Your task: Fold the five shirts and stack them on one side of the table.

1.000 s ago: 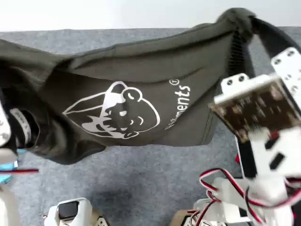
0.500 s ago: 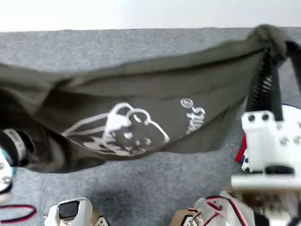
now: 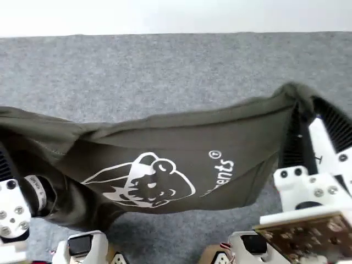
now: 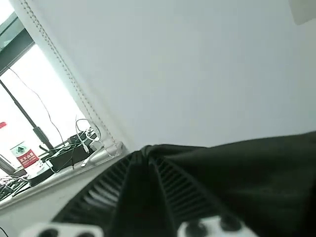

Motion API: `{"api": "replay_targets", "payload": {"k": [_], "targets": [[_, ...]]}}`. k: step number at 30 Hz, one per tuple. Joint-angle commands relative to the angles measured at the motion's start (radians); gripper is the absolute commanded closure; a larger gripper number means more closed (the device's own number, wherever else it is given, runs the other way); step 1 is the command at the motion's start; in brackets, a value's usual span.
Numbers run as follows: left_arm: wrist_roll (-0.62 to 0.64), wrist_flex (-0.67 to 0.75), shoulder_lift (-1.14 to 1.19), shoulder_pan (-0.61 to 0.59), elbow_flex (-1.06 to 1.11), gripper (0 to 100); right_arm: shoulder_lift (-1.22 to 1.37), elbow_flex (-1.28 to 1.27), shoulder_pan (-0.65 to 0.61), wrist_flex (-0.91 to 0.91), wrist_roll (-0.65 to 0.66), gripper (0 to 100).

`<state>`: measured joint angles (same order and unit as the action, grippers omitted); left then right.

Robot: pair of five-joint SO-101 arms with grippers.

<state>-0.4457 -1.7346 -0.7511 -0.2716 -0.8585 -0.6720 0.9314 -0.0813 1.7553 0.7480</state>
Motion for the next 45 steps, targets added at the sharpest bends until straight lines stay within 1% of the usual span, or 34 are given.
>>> {"api": "replay_targets", "payload": {"k": [1,9,14,16,19,24,34,40,43,45], "targets": [[-0.035,-0.015,0.015,-0.003,-0.001,99,-0.053,-0.106,0.016,0.028,0.011,98.7],[-0.04,-0.017,0.018,-0.003,0.001,99,-0.077,-0.124,0.016,0.035,0.008,98.7],[-0.041,-0.009,0.017,0.0,0.139,99,-0.039,-0.178,0.015,0.024,0.005,98.7],[-0.041,0.023,0.012,-0.002,0.173,99,-0.025,-0.181,0.015,0.016,0.008,98.7],[-0.041,0.061,0.011,-0.002,0.174,99,-0.025,-0.181,0.015,-0.01,0.009,98.7],[-0.041,0.06,-0.034,0.003,0.139,99,-0.093,-0.181,0.015,-0.002,0.009,98.8],[-0.041,0.052,-0.144,-0.003,0.143,99,-0.202,-0.186,0.016,0.01,0.011,98.8],[-0.041,0.031,-0.097,-0.003,0.15,99,-0.163,-0.245,0.015,0.027,0.011,98.8],[-0.041,0.026,-0.052,-0.003,0.211,99,-0.134,-0.318,0.01,0.025,0.009,98.8],[-0.041,0.026,-0.023,-0.002,0.289,99,-0.108,-0.39,0.008,0.024,0.009,98.8]]}}
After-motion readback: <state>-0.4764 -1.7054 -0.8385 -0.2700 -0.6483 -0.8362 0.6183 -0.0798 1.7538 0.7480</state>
